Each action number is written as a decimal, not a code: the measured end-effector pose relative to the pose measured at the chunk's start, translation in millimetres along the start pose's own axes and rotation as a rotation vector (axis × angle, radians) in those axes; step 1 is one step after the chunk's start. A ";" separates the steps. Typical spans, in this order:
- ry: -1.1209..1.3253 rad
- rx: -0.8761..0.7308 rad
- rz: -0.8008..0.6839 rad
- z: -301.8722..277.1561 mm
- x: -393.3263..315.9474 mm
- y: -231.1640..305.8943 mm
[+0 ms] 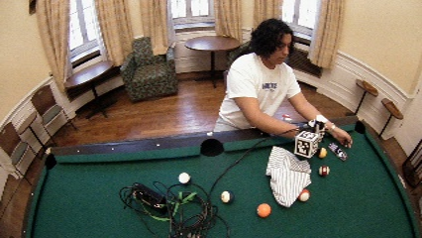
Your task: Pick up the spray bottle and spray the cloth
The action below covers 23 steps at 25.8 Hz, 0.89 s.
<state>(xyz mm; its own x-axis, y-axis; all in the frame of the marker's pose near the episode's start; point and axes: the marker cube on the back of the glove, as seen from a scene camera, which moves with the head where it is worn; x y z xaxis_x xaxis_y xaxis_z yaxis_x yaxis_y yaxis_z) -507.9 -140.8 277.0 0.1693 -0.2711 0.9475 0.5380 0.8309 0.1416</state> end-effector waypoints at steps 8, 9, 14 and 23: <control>-0.001 0.001 -0.003 8.2 3.2 -8.7; -0.002 -0.001 -0.002 8.4 3.4 -8.8; -0.007 -0.030 0.014 7.4 5.1 -8.4; 0.015 -0.098 0.104 3.2 13.5 5.1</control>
<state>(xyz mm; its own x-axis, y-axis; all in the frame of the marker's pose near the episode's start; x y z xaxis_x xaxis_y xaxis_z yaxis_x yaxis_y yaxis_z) -505.5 -138.6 291.5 0.2401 -0.1936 0.9512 0.5946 0.8039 0.0135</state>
